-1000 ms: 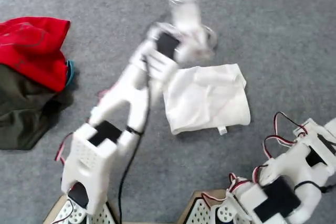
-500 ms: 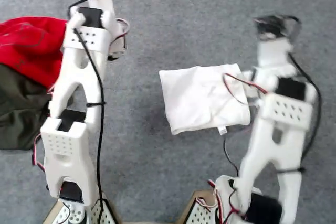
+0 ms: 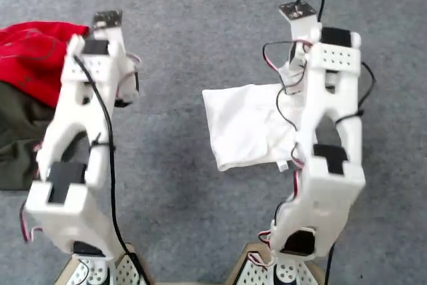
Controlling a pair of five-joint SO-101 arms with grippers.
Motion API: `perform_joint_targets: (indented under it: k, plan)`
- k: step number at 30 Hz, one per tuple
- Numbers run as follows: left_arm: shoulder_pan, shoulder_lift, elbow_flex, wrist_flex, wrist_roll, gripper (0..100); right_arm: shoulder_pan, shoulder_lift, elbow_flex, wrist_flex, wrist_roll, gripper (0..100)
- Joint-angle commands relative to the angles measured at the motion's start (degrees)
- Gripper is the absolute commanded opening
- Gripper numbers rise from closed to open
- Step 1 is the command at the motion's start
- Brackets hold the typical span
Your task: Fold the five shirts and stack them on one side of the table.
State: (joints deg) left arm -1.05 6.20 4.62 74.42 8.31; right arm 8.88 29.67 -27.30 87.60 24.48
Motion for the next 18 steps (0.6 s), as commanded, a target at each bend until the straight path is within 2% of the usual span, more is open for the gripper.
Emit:
perform_joint_targets:
  k: [1,5,8,10,13,18]
  plan:
    - [2.33,-8.26,18.86,-16.53,-0.35,3,-0.09,7.60,-13.93,2.99,0.35,1.5]
    - [3.82,-10.20,29.05,-27.96,-0.18,3,2.20,16.13,-26.07,5.36,0.35,1.5]
    - [4.09,-8.53,32.48,-35.52,0.18,3,3.52,18.24,-36.88,13.10,0.35,1.4]
    - [4.09,-6.77,32.92,-37.98,0.18,3,4.22,17.45,-39.60,13.80,0.35,1.4]
    - [4.09,-5.63,32.22,-37.10,0.26,3,4.40,12.35,-36.09,13.80,-1.23,1.4]
    - [4.00,-5.63,32.22,-35.52,0.26,3,1.32,-0.84,-13.76,13.63,-1.67,1.4]
